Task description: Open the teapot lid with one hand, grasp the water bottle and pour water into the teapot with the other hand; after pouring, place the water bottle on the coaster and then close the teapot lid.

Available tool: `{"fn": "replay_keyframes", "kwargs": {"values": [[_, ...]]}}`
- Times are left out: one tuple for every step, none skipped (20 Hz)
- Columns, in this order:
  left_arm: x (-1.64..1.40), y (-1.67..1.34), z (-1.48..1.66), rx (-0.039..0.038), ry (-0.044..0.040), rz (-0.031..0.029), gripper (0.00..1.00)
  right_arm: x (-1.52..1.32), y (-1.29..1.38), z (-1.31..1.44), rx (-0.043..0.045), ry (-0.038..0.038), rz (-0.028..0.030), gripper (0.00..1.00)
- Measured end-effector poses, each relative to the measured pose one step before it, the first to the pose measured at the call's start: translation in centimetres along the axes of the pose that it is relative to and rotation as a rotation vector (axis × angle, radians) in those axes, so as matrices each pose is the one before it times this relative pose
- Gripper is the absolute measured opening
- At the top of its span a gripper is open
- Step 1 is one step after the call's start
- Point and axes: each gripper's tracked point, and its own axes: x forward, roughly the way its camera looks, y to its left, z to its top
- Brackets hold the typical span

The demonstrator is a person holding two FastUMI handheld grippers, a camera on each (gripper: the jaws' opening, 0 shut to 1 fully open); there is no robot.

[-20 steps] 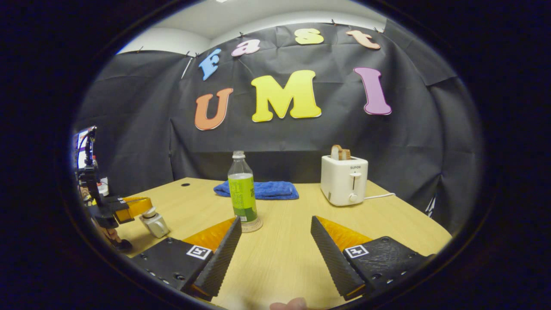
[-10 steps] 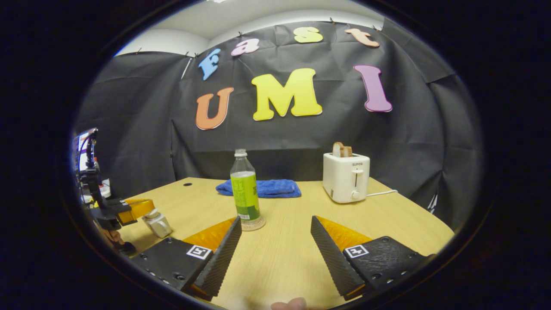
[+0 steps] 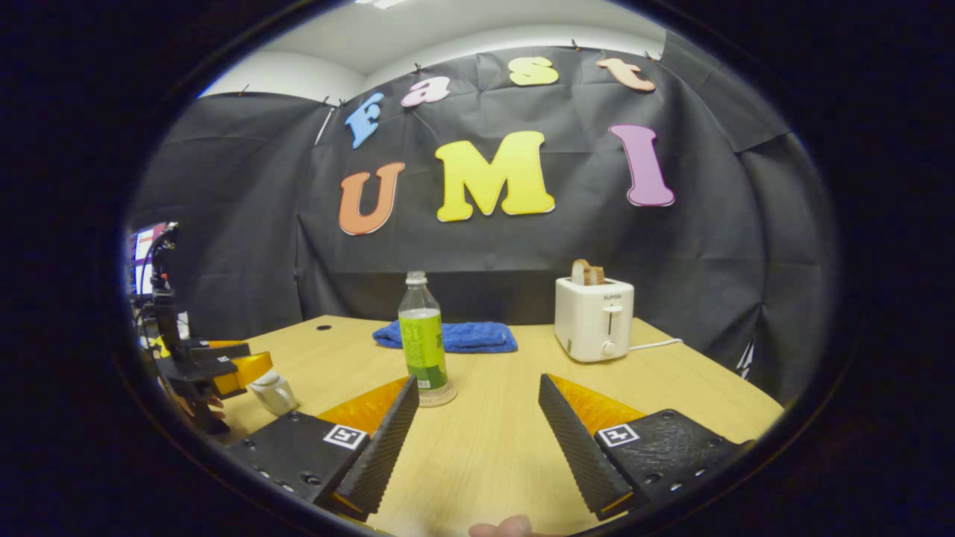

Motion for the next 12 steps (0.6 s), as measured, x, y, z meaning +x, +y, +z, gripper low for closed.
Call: {"fn": "replay_keyframes", "kwargs": {"values": [[-0.691,0.036,0.906,0.00052,-0.01928,0.01126,0.85,-0.144,-0.315,0.331,-0.0103,-0.01334,-0.01147,0.96],[-0.481,-0.236,1.063,-0.00207,-0.01844,0.00862,0.98,-0.331,-0.487,0.654,-0.00827,-0.01793,-0.01821,0.96],[-0.681,-0.205,1.1,-0.00352,-0.01651,0.00771,0.98,-0.355,-0.606,0.875,-0.00274,-0.02449,-0.01894,0.96],[-0.68,-0.466,1.119,-0.00476,-0.01471,0.0008,0.98,-0.421,-0.398,0.798,-0.00136,-0.02156,-0.01218,0.96],[-0.646,-0.627,1.106,-0.00914,-0.01513,-0.00357,0.98,-0.472,-0.205,0.631,-0.00389,-0.01798,-0.00643,0.96],[-0.718,-0.728,1.279,-0.01251,-0.01974,-0.00488,0.98,-0.64,-0.206,0.603,-0.00869,-0.01356,-0.0066,0.96],[-0.687,-0.713,1.121,-0.01406,-0.01597,-0.00523,0.98,-0.66,-0.292,0.467,-0.0083,-0.01145,-0.00828,0.96],[-0.642,-0.913,1.0,-0.01113,-0.01653,-0.01161,0.98,-0.751,-0.328,0.323,-0.00525,-0.00408,-0.0153,0.93],[-0.512,-0.884,0.674,-0.00242,-0.00975,-0.01196,0.98,-0.608,-0.156,0.365,0.00151,-0.00481,-0.00596,0.96],[-0.553,-0.836,0.527,0.00494,-0.00956,-0.00991,0.98,-0.737,-0.129,0.477,0.00174,-0.00719,-0.01014,0.96],[-0.529,-0.609,0.383,0.00428,-0.00499,-0.00521,0.98,-0.671,-0.159,0.35,0.00304,-0.00755,-0.00545,0.96],[-0.401,-0.617,0.236,0.00086,-0.00351,-0.00868,0.98,-0.663,-0.084,0.289,-0.00016,-0.00871,-0.00358,0.96]]}}
